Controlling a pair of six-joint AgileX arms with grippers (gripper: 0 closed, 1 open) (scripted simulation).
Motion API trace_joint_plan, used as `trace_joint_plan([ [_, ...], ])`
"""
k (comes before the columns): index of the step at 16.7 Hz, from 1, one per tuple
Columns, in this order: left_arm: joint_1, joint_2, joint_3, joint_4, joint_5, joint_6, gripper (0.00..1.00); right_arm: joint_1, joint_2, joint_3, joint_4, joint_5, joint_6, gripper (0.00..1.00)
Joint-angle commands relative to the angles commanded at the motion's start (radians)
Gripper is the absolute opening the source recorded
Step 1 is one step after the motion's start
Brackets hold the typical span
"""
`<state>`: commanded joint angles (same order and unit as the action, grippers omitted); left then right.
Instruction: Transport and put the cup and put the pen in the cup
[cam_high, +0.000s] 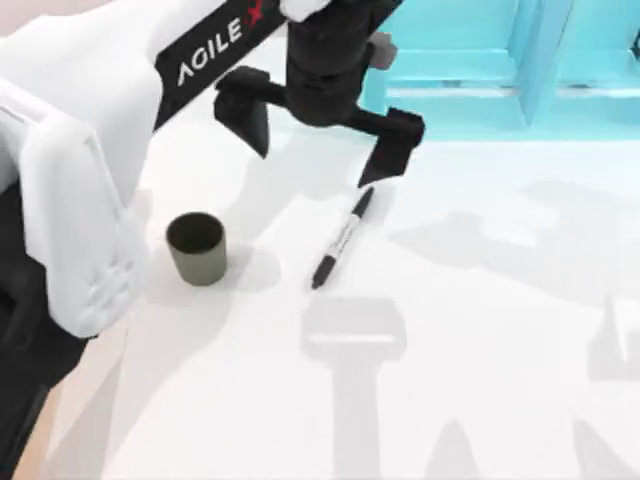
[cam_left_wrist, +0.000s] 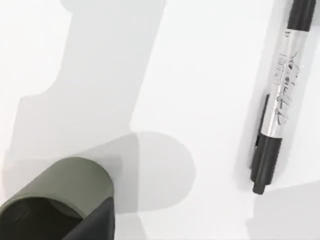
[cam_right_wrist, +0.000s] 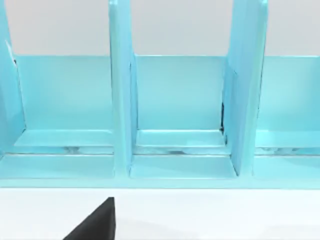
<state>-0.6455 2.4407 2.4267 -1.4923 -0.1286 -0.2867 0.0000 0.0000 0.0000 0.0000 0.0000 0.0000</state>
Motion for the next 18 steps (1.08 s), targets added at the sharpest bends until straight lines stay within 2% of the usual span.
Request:
trace_joint_plan([
  [4, -0.096, 0.078, -0.051, 0.103, -0.085, 0.043, 1.00, 0.000, 0.000, 0.000, 0.000, 0.000, 0.000, 1.00],
  [10, -0.092, 0.081, -0.066, 0.118, -0.085, 0.046, 1.00, 0.000, 0.000, 0.000, 0.000, 0.000, 0.000, 1.00],
  [18, -0.055, 0.137, -0.300, 0.425, -0.083, 0.087, 1.00, 0.000, 0.000, 0.000, 0.000, 0.000, 0.000, 1.00],
])
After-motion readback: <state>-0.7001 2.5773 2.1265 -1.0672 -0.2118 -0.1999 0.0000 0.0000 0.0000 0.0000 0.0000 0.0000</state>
